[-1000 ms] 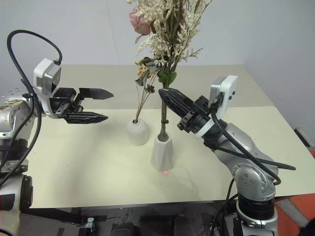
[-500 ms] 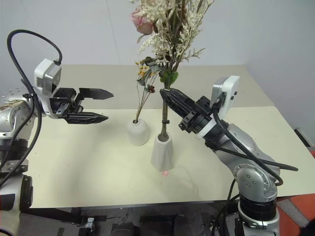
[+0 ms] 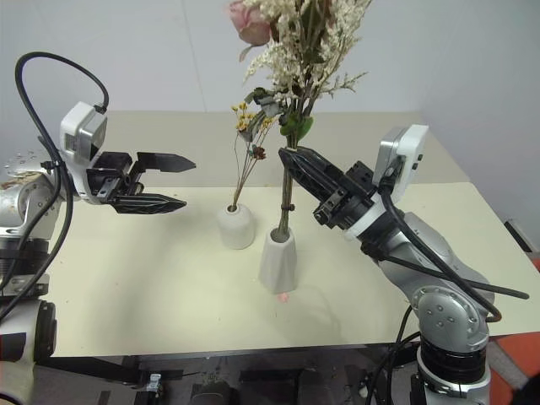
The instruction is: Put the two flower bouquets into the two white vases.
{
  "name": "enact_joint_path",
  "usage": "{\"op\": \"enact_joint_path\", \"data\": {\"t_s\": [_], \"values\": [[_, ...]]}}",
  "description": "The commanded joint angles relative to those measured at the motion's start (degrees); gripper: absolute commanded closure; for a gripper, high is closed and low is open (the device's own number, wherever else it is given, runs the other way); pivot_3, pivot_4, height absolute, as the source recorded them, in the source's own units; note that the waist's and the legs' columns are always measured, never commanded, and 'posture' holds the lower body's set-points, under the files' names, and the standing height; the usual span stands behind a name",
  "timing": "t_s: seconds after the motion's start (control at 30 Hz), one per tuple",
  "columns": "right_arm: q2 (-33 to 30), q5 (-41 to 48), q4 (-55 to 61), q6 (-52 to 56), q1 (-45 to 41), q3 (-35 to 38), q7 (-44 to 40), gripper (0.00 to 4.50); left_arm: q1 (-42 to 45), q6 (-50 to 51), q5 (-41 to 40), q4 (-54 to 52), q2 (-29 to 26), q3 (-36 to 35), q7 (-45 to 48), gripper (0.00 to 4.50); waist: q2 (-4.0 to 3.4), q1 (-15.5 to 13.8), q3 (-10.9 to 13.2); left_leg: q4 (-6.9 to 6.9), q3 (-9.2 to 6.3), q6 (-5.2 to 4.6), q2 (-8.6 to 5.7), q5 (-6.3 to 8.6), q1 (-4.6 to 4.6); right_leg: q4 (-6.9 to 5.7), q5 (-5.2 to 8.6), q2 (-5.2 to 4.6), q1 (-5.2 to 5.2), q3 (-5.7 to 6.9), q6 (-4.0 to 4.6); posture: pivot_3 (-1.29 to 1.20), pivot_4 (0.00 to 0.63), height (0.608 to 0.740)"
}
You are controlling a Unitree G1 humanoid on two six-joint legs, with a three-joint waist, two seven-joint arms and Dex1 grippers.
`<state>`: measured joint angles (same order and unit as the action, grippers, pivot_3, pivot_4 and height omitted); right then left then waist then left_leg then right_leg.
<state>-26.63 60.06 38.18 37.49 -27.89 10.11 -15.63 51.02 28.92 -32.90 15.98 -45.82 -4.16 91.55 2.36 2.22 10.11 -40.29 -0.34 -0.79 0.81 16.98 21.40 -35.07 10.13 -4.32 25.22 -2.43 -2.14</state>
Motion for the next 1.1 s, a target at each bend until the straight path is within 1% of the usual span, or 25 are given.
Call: {"op": "enact_joint_path", "data": {"t_s": [0.03, 0.27, 0.6, 1.1], "values": [[-0.53, 1.68, 2.26, -1.85, -1.33, 1.91, 0.6, 4.31, 1.14, -0.08, -0.43, -0.7, -0.63, -0.57, 0.37, 0.0, 0.0, -0.01, 0.0, 0.0, 0.0, 0.0, 0.0, 0.0, 0.0, 0.01, 0.0, 0.0, 0.0, 0.0, 0.0, 0.0, 0.15, 0.74], [-0.31, 2.27, 1.99, -1.4, -0.1, 1.07, 1.09, 4.31, 0.67, 0.11, -0.54, -1.26, -0.75, -0.67, 0.27, 0.0, 0.0, -0.03, 0.0, 0.0, 0.0, 0.0, 0.0, 0.0, 0.0, 0.01, 0.0, 0.0, 0.0, 0.0, 0.0, 0.0, 0.15, 0.74], [1.05, -0.58, -0.09, -2.18, 3.55, -0.67, -0.11, 4.31, -0.2, 0.56, -0.76, -2.24, -1.37, -1.06, -0.09, 0.0, 0.0, -0.02, 0.0, 0.0, 0.0, 0.0, 0.0, 0.0, 0.0, 0.0, 0.0, 0.01, 0.0, -0.01, 0.0, 0.0, 0.15, 0.74], [3.77, -6.03, -0.51, -2.99, 3.75, -3.81, -1.35, 4.31, -0.06, 0.9, -0.4, -2.35, -1.22, -0.84, -1.11, 0.0, 0.0, -0.02, 0.0, 0.0, 0.0, 0.0, 0.0, 0.0, 0.0, 0.0, 0.0, 0.0, 0.0, -0.01, 0.0, 0.0, 0.15, 0.74]]}}
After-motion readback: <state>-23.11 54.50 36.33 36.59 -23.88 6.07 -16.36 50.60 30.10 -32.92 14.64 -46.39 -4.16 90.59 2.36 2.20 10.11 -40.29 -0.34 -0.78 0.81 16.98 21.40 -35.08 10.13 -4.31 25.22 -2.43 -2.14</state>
